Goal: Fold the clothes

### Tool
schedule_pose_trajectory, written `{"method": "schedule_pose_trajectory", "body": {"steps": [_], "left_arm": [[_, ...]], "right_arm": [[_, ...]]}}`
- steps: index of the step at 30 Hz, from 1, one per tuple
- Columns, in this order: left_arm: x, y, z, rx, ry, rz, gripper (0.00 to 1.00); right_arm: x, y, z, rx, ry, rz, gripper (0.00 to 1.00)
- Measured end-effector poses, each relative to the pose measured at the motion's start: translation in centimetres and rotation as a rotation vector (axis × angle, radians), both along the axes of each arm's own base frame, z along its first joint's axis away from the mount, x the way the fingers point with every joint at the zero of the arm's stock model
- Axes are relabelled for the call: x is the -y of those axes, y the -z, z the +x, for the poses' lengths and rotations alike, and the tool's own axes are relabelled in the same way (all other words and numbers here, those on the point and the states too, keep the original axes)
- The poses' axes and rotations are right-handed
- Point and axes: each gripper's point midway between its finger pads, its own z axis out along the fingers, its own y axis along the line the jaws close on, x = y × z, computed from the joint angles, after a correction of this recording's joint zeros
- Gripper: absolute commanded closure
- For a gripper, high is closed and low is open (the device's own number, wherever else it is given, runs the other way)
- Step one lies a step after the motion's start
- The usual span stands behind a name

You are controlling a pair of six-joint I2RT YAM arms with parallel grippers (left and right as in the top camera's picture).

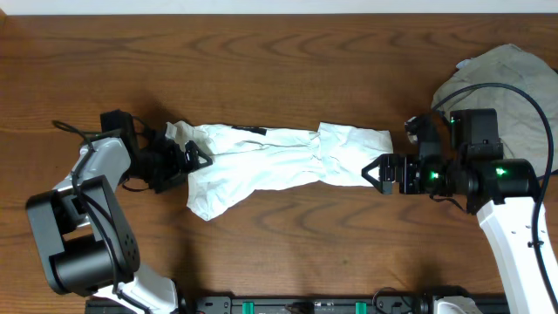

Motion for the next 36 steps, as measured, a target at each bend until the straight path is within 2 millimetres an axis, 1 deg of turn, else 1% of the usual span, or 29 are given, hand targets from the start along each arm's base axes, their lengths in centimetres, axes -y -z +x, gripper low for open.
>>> {"method": "schedule_pose_trajectory", "body": {"steps": [6,16,29,30,32,35,36], "left_arm": [[-0.2,0.0,0.6,0.032,0.002,0.009,0.01],[0.2,0.1,0.5,0.038,0.0,-0.013,0.02],[2.5,-0.2,1.0,0.053,0.005,-0.2,0.01],[2.7,-0.2,1.0,0.052,0.009,-0.211,0.1],[3.4,0.1,0.9,0.042,0.024,-0.223,0.32],[4.1,1.0,0.5,0.015,0.044,-0.22,0.57],[4.3,1.3,0.3,0.004,0.048,-0.215,0.61]], "right_arm": [[0.0,0.0,0.0,-0.002,0.0,0.0,0.01],[0.0,0.0,0.0,-0.001,0.0,0.0,0.01],[0.0,0.0,0.0,0.0,0.0,0.0,0.01],[0.0,0.0,0.0,0.001,0.0,0.0,0.01],[0.0,0.0,0.0,0.0,0.0,0.0,0.01],[0.0,0.0,0.0,0.0,0.0,0.0,0.01],[0.0,0.0,0.0,0.0,0.0,0.0,0.01]]}}
